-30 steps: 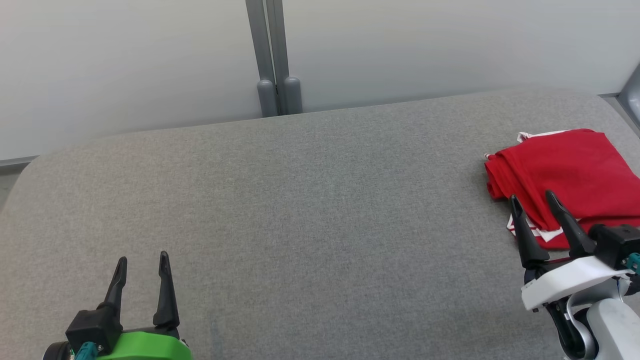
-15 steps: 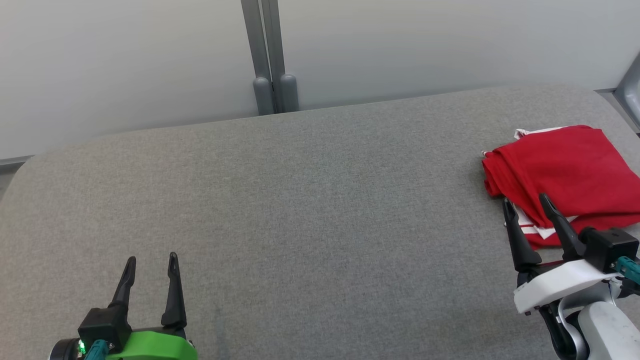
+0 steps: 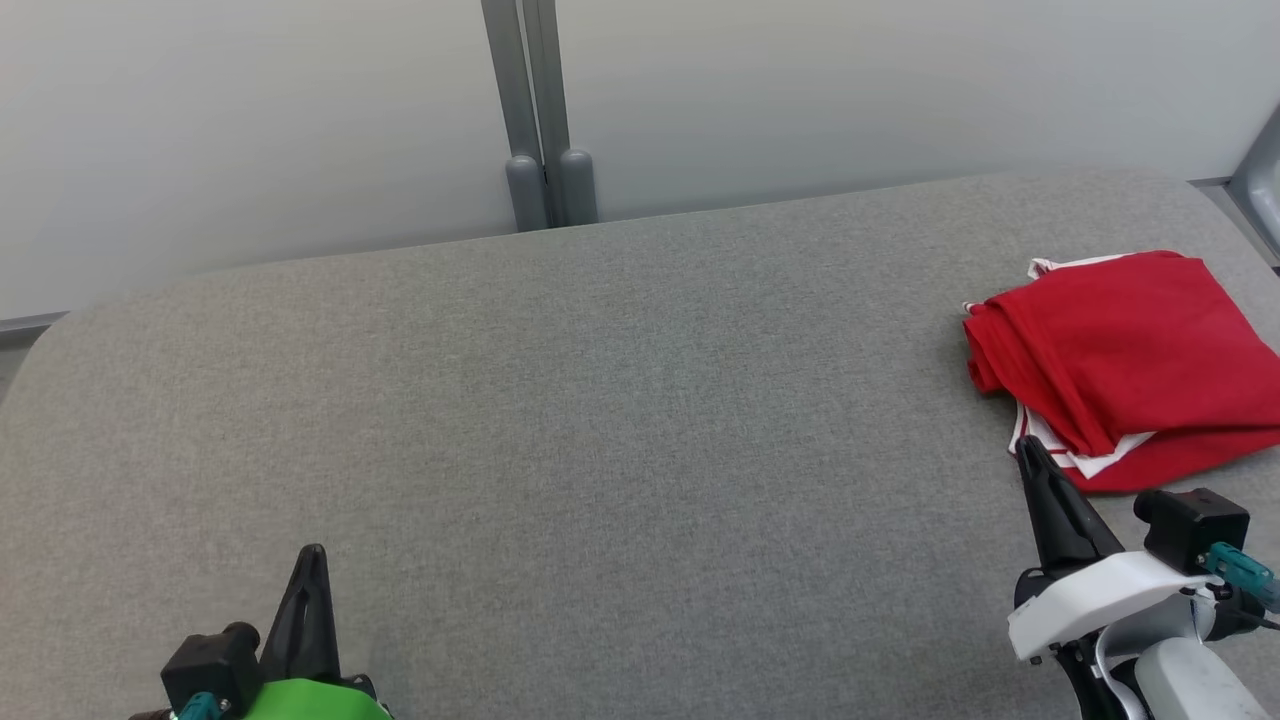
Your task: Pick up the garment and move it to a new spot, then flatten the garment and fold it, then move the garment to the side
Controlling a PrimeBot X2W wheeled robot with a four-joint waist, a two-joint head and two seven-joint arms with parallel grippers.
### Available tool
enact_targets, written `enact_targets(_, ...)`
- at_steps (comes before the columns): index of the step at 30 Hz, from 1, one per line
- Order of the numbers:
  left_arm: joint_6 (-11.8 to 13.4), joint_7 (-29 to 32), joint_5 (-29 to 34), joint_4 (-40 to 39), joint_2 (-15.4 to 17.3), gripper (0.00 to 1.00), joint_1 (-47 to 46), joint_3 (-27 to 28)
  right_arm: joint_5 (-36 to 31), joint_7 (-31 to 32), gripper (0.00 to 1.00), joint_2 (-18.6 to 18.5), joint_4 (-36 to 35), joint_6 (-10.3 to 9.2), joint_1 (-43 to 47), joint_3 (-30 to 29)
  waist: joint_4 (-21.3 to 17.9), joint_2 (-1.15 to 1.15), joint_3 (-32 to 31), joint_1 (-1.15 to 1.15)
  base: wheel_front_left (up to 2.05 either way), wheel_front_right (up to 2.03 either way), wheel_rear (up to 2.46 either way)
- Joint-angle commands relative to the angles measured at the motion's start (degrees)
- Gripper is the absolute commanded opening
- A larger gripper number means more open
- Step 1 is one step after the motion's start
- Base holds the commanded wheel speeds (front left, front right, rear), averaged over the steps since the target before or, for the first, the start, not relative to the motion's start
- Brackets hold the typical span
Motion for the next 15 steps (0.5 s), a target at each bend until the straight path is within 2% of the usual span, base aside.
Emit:
enact_targets(1,-0.2,0.6,-2.6,-0.6,0.2,0.0,-1.3,0.7,2.2,0.5,0.0,-0.2,-0.9,0.0,-1.1,-0.9,0.0,0.0,0.0,0.0,0.0,0.0,0.0)
enact_targets(15,-0.8,4.0,-17.5,-1.2,0.3,0.0,-2.5,1.3,14.5,4.4,0.0,1.9,-1.4,0.0,-1.1,-3.5,0.4,0.0,0.1,0.0,0.0,0.0,0.0)
